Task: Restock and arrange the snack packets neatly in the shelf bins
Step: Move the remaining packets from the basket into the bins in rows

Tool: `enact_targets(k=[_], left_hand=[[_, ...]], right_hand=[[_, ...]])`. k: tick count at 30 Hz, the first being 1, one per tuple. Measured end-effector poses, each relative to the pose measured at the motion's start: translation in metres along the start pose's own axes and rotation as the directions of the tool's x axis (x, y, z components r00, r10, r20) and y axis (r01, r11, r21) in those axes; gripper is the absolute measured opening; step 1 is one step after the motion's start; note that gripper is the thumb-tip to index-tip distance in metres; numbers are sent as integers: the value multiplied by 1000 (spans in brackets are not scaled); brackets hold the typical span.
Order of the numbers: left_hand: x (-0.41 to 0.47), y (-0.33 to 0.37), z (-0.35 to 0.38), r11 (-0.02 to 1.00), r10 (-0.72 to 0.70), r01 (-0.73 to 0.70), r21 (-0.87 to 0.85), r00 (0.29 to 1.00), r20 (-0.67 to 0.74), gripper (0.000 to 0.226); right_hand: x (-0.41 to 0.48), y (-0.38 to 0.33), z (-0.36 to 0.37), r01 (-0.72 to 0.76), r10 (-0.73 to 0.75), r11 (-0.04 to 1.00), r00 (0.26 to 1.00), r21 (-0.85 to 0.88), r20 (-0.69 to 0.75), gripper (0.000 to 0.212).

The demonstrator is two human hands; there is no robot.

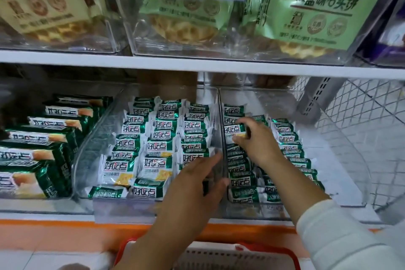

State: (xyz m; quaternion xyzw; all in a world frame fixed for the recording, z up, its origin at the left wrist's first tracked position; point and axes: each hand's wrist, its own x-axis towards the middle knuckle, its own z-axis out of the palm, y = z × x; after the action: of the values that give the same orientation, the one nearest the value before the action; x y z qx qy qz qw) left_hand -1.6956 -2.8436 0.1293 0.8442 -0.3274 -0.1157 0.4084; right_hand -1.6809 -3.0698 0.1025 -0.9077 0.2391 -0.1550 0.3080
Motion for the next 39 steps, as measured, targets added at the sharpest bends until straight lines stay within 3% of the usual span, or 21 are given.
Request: enact_targets(k=[7, 13, 16, 19, 21, 23, 25, 27, 29, 31, 33, 34, 36, 37, 38, 39], left_hand=[[1, -3, 4, 997, -24, 22, -68, 999, -24, 53], [-20, -2, -9, 991, 129, -130, 1, 982, -141, 47], [-49, -2, -24, 982, 175, -186, -36, 963, -204, 32], [-80, -22, -22, 988, 141, -147, -47, 985, -102, 25], [-101, -47, -10, 997, 80, -81, 16, 997, 13, 24], [-123, -79, 12, 997, -45, 38, 63, 993, 112, 23], [-145, -112, 41, 974, -223, 214, 69, 958, 182, 24], [-170, -148, 70, 901, -427, 431, 44, 866, 258, 28], [-194, -186, 92, 772, -594, 635, -10, 728, 342, 45], [-217, -221, 109, 704, -675, 705, 90, 623, 395, 49], [-234, -249, 122, 688, -715, 691, 222, 594, 368, 56], [-238, -256, 124, 690, -719, 679, 251, 603, 345, 62], [-243, -274, 134, 669, -740, 684, 293, 575, 348, 72], [-243, -278, 137, 668, -742, 673, 316, 571, 351, 78], [-242, -280, 138, 674, -738, 653, 345, 575, 353, 86], [-245, -288, 142, 667, -744, 655, 356, 563, 359, 95]], right_hand=[[2, 3, 7, -1, -1, 995, 1000, -103, -12, 49], [-27, -12, -27, 14, -22, 991, 998, -134, -63, 70], [-71, -38, -57, 116, -113, 993, 976, 9, -187, 54], [-139, -54, -63, 257, -225, 962, 940, 97, -254, 31], [-186, -46, -47, 245, -221, 958, 962, 149, -159, 23], [-227, -19, -15, 108, -124, 983, 987, 148, 100, 22], [-258, 20, 27, -81, 42, 992, 937, 99, 346, 29], [-281, 68, 67, -256, 224, 967, 851, 4, 474, 40], [-302, 112, 98, -419, 394, 905, 748, -80, 534, 48], [-320, 149, 123, -529, 495, 841, 664, -117, 560, 50], [-337, 174, 139, -491, 510, 842, 586, -224, 630, 48], [-342, 181, 146, -388, 462, 882, 598, -267, 655, 47], [-350, 196, 169, -327, 471, 882, 587, -339, 658, 46], [-354, 195, 170, -311, 483, 875, 541, -370, 689, 49], [-357, 196, 177, -395, 545, 835, 491, -384, 680, 57], [-362, 195, 187, -353, 567, 824, 529, -444, 631, 68]])
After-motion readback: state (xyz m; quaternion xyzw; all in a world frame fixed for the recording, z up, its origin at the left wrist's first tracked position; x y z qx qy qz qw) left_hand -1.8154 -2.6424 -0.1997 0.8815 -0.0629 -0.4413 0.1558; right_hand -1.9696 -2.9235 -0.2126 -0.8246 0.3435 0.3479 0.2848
